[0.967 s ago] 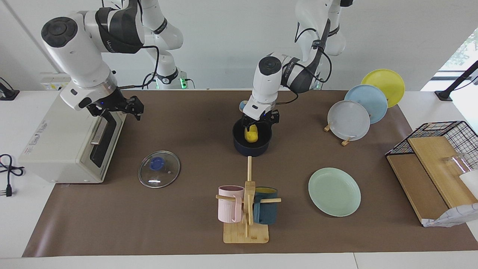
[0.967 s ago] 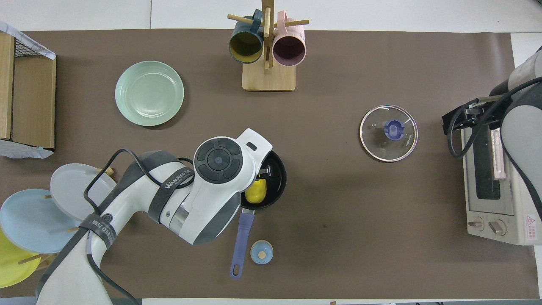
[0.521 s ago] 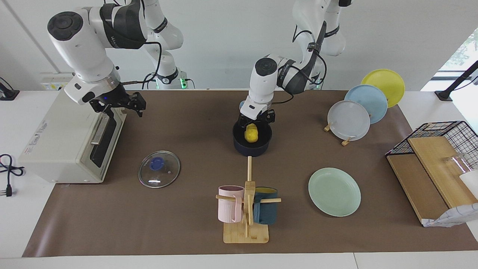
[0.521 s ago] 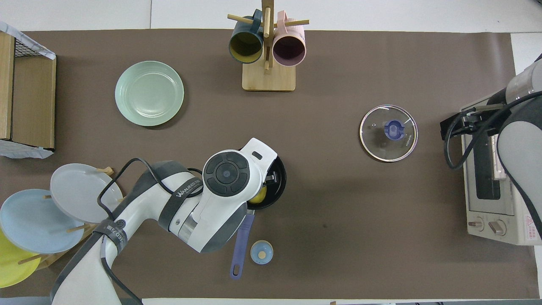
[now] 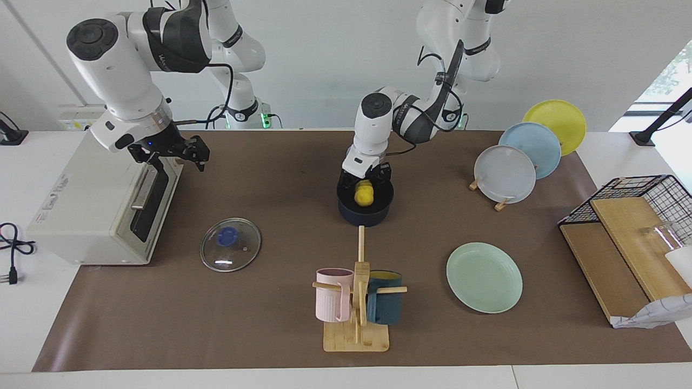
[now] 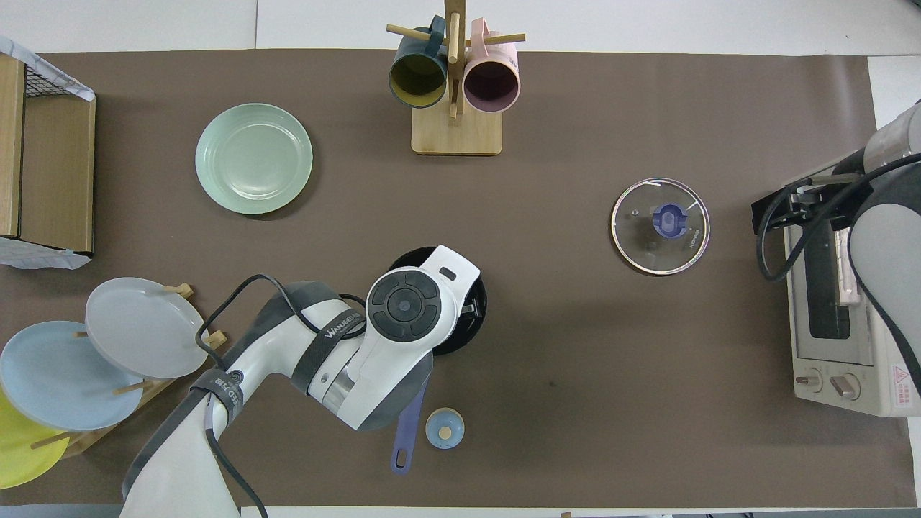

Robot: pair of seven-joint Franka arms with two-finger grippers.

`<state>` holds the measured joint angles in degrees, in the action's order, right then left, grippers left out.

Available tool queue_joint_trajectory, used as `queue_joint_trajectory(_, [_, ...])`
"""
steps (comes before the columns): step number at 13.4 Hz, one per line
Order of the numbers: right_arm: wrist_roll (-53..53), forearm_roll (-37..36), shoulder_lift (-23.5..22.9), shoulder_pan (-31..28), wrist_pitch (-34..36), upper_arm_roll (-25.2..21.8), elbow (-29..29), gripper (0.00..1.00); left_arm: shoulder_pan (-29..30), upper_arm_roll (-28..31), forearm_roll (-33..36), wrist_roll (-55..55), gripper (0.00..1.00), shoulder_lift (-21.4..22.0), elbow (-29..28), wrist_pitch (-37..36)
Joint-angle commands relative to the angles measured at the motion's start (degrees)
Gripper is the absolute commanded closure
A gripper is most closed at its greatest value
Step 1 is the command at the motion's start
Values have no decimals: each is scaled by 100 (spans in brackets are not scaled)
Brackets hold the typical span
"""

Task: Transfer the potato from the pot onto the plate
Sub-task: 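Lower the left gripper into the saucepan and grasp the yellow potato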

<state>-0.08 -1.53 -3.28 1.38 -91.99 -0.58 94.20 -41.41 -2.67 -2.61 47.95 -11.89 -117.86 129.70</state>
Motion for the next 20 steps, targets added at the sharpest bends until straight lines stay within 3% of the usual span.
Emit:
queue_joint_trajectory(1, [131, -32, 99, 21, -109, -30, 107, 0, -173, 91, -82, 83, 0, 46, -96, -14])
queue_joint_trajectory(7, [131, -32, 100, -23, -109, -30, 107, 0, -279, 91, -82, 109, 0, 73, -246, 21])
queue_joint_trajectory(8, [122, -32, 99, -76, -100, -30, 107, 0, -279, 91, -82, 171, 8, 73, -246, 21])
queue_joint_trajectory(10, [122, -6, 99, -102, -100, -30, 107, 0, -279, 91, -82, 180, 72, 64, -229, 12])
queue_joint_trajectory(11, [122, -5, 99, -102, -100, -30, 107, 0, -279, 91, -82, 180, 93, 64, -211, 3])
queue_joint_trajectory(12, [122, -5, 99, -102, -100, -30, 107, 0, -271, 100, -82, 180, 100, 64, -185, -6])
queue_joint_trajectory(16, [105, -5, 108, -102, -91, -30, 107, 0, -209, 100, -82, 171, 100, 134, 34, -241])
queue_joint_trajectory(20, [122, -5, 135, -94, -65, -30, 116, 0, 220, 109, -82, 49, 100, 300, 1210, -1672])
